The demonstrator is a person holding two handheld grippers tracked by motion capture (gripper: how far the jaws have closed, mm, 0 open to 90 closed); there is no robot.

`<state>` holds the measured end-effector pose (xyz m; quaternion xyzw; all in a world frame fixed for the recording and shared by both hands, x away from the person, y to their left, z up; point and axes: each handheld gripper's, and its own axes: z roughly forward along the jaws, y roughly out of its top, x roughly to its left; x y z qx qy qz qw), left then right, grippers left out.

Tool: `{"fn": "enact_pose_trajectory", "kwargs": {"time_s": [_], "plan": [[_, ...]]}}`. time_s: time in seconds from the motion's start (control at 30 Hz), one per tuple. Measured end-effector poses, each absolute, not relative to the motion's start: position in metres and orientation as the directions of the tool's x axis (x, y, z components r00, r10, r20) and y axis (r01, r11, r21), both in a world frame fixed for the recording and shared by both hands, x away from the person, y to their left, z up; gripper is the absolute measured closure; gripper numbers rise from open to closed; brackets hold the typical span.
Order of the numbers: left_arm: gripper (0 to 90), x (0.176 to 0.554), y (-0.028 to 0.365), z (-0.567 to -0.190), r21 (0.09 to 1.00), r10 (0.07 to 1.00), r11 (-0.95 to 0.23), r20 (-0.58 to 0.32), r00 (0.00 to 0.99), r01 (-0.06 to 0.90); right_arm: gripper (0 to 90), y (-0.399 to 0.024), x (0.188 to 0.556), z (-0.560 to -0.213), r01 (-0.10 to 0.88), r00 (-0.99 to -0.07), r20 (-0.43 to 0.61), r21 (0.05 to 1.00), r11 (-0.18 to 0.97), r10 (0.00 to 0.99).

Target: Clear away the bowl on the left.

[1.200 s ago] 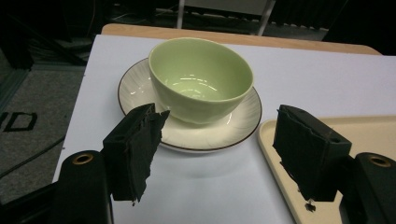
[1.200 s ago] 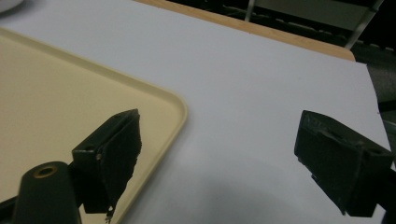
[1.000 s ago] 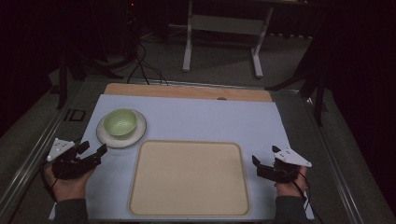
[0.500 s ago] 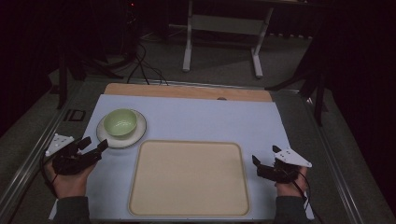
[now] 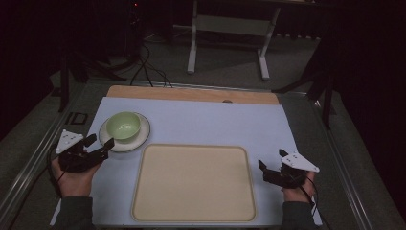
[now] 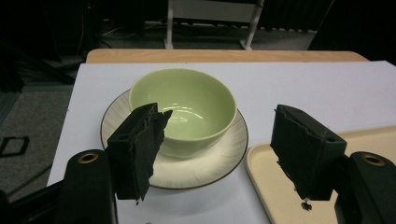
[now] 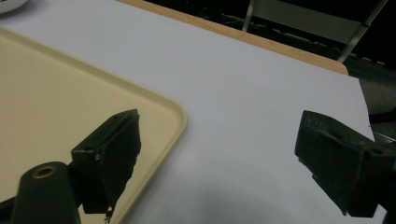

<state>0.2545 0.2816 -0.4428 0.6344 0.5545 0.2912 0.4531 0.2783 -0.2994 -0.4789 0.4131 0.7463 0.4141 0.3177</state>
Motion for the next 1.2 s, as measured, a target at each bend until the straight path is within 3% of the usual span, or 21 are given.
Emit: {"fn": "enact_pose_trajectory", "kwargs": {"time_s": [1.2], "plan": [[33.5, 0.301, 0.270, -0.442, 0.892, 0.970, 0.009, -0.118, 0.213, 0.452, 13.8, -0.298, 0.278, -0.477, 0.335, -0.459, -0.145, 0.885, 0.322, 0.876]]}}
